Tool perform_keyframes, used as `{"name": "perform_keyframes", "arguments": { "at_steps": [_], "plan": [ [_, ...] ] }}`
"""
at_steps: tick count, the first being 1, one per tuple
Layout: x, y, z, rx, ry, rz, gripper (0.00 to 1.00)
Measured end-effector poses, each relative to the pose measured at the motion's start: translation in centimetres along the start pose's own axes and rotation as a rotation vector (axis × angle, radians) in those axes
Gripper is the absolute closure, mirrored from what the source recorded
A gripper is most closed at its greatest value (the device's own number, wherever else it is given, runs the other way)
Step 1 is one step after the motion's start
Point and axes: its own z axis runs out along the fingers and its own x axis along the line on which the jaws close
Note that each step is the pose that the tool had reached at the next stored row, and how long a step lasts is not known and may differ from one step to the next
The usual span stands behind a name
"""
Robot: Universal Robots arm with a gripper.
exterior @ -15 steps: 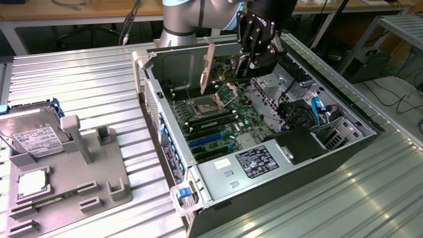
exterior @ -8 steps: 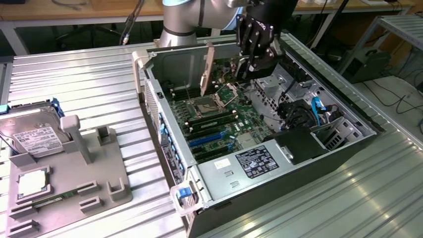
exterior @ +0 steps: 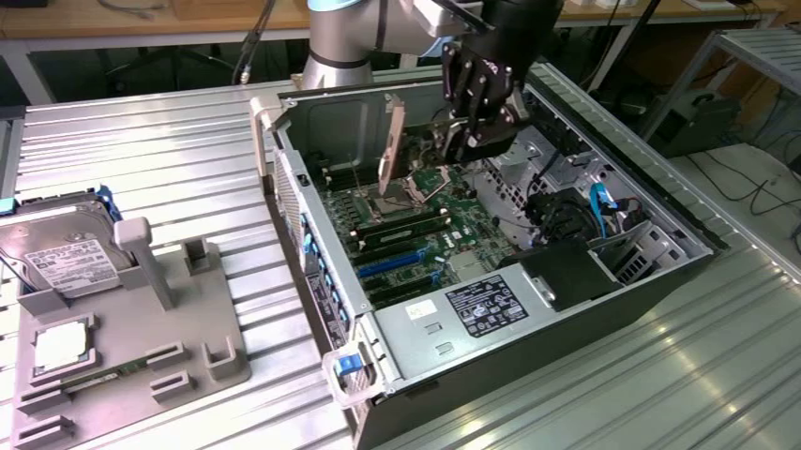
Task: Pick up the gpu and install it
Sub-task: 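Insert the gpu into the slot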
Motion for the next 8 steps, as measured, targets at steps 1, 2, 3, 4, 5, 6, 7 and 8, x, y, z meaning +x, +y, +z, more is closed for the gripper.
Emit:
{"name": "perform_keyframes", "arguments": {
  "at_steps": [1, 2, 3, 4, 5, 6, 7, 8],
  "plan": [
    [0.0, 0.05, 0.31, 0.0000, -0.0001, -0.001, 0.72],
    [0.0, 0.15, 0.48, 0.0000, -0.0001, -0.001, 0.72],
    [0.0, 0.25, 0.71, -0.0001, 0.0000, -0.001, 0.72],
    [0.0, 0.59, 0.93, -0.0002, -0.0004, -0.006, 0.72],
    [0.0, 0.80, 1.00, -0.0003, -0.0004, -0.009, 0.72],
    [0.0, 1.03, 1.05, -0.0005, -0.0002, -0.011, 0.72],
    [0.0, 1.17, 1.08, -0.0007, 0.0003, -0.015, 0.72],
    [0.0, 1.24, 1.08, -0.0010, 0.0020, -0.020, 0.72]
  ]
}}
